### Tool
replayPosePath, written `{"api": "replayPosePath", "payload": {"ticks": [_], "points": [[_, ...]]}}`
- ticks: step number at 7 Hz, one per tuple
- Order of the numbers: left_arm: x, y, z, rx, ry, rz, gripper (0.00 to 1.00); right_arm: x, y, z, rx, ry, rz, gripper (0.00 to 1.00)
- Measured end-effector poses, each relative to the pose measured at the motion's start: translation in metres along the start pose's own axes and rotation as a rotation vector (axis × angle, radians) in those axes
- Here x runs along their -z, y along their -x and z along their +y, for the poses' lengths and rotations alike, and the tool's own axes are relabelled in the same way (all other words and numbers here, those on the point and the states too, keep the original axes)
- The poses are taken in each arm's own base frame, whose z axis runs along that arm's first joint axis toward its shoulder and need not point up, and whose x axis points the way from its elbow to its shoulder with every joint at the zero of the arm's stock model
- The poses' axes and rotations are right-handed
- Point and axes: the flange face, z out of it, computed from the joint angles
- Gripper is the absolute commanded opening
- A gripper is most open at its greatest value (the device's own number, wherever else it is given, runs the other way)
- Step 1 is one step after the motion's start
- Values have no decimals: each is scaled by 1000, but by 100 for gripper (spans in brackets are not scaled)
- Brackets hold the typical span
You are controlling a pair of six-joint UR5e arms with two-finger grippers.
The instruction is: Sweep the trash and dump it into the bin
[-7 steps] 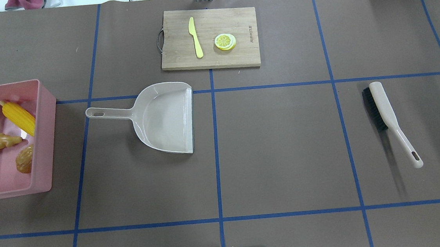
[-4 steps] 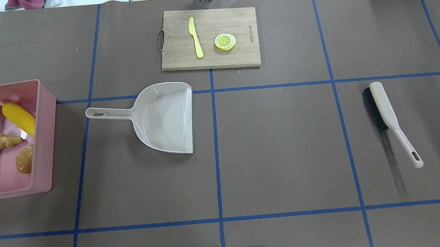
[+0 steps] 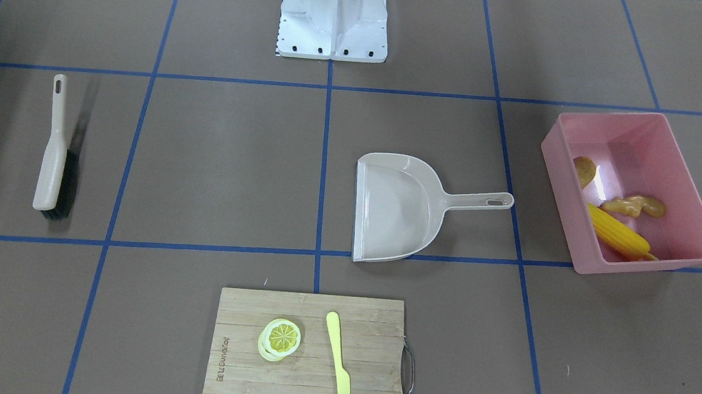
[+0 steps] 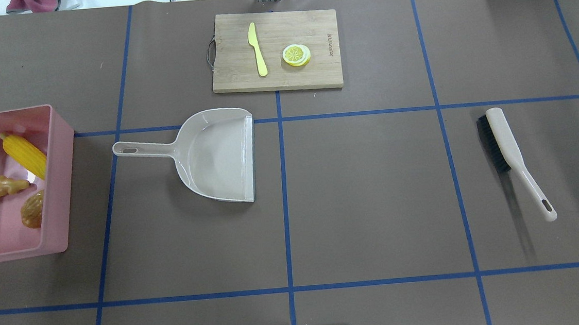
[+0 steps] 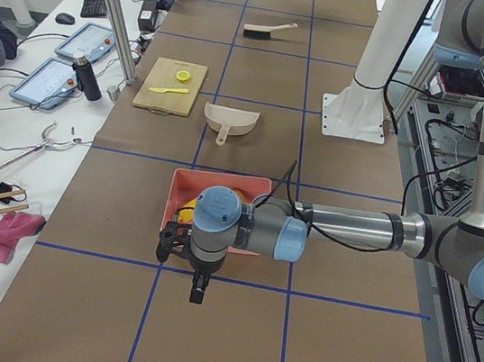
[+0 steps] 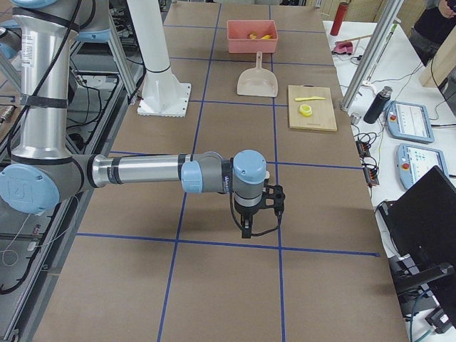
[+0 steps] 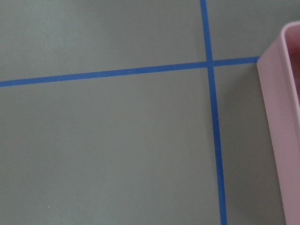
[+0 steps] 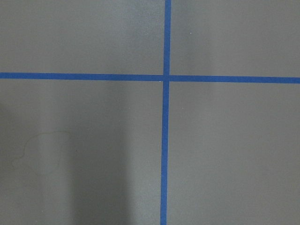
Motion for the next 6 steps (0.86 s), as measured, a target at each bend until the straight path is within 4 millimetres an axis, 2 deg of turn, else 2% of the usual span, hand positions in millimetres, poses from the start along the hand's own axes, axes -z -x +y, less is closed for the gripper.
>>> {"api": "replayPosePath", "payload": {"ticks": [3, 6], "points": [[1, 0, -5, 29, -2, 3, 99, -1, -1, 1, 0, 3, -1, 100], [5, -12, -4, 27, -1, 103, 99, -2, -2, 1, -4, 4, -1, 100]]}}
